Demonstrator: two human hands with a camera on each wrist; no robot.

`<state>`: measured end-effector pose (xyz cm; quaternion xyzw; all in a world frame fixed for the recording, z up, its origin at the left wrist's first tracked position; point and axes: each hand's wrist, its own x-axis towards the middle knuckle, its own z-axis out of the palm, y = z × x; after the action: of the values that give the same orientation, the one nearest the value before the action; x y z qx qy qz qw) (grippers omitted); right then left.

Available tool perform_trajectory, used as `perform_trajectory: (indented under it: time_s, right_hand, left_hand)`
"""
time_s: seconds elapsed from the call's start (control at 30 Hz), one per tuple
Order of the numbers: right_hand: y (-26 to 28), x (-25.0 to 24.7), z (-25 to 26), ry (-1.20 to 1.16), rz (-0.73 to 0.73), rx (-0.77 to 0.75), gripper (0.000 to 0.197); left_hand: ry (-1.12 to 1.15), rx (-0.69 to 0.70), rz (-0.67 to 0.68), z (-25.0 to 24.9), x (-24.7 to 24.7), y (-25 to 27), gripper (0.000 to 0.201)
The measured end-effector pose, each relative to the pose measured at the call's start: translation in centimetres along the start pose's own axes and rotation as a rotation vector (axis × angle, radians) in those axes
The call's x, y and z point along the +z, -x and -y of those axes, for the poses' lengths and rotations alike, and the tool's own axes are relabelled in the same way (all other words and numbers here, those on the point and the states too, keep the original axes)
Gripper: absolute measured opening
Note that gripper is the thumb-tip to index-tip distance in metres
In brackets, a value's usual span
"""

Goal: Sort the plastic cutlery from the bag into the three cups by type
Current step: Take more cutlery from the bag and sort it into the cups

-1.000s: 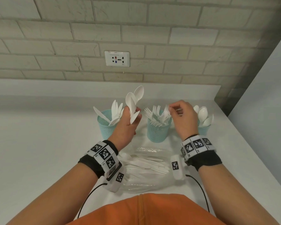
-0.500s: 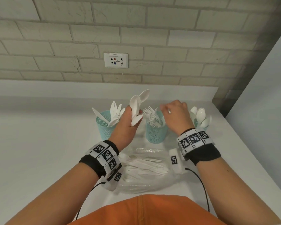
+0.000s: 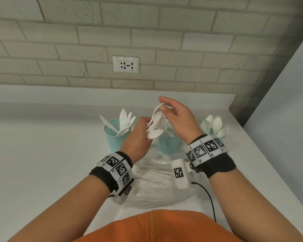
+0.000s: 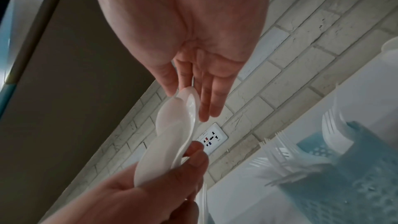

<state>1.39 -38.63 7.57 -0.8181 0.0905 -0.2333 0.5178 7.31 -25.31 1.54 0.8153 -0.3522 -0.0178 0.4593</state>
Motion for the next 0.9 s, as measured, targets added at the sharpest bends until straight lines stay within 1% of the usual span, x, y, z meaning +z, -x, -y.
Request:
perform_trajectory:
  time_s: [0.07,0.17,0.27,0.3,0.37,0.43,0.47,0.5,0.53,0.6,0.7,0.77,0.83,0.9]
  right_hand:
    - [0.1,0.2,0.1,0.005,0.004,-0.002,0.033]
    - [0.6,0.6,0.2,0.006,0.079,-0.005,0.032]
    - [1.5,0.6,0.2,-0.026,0.128,-0.019,0.033]
    - [1.7,0.3,0.2,-0.075,0.115,-0.026,0.034]
    - [2.1,-0.7,0.0,-0.128,0.034,-0.02,0.04]
    - [2.5,-2.2,-0.4,-0.009,-0.041,0.021,0.045]
    - [2.7,-2.9,-0.6,0.07,-0.033,0.048,0.045]
    - [3.1,-3.6,-0.7,0.123,0.005,0.074,0.045]
    - [3.4,-4.1,-0.8,0.145,0.054,0.097,0.044]
    - [4.0,-4.9,-0.9,0.149,0.101,0.135,0.043]
    - [4.2,-6.4,-1.5,0.132,0.026,0.179,0.033]
    - [4.2,-7.8,-2.1,0.161,0.012,0.208,0.025]
    - [4.1,-9.4,-2.9,0.221,0.022,0.227,0.019]
    - [3.9,-11.0,-4.2,0.226,-0.017,0.246,0.019]
  left_hand:
    - [0.076,-0.023,-0.017,-0.1,0.1,-0.1,0.028]
    - [0.126,-0.045,-0.046,-0.4,0.3,-0.8,0.018]
    - [0.131,-0.047,-0.007,-0.7,0.3,-1.6,0.016]
    - [0.142,-0.051,-0.002,-1.0,0.3,-1.8,0.016]
    - [0.214,-0.084,-0.007,-1.9,0.4,-2.3,0.019]
    - [0.361,-0.114,-0.032,-3.3,0.5,-2.9,0.02]
    - [0.432,-0.108,-0.04,-4.0,0.7,-3.3,0.014]
    - [0.493,-0.097,-0.041,-4.9,0.9,-3.7,0.007]
    - [0.549,-0.079,-0.032,-5.8,1.3,-4.1,0.006]
    - [0.615,-0.044,0.026,-7.5,2.7,-4.8,0.014]
    - [0.606,-0.022,0.162,-10.3,5.3,-5.1,0.016]
    - [0.588,-0.007,0.264,-11.5,6.9,-5.4,0.016]
    - [0.607,0.005,0.387,-11.8,8.2,-5.9,0.027]
    - [0.552,-0.039,0.424,-11.4,9.7,-6.4,0.043]
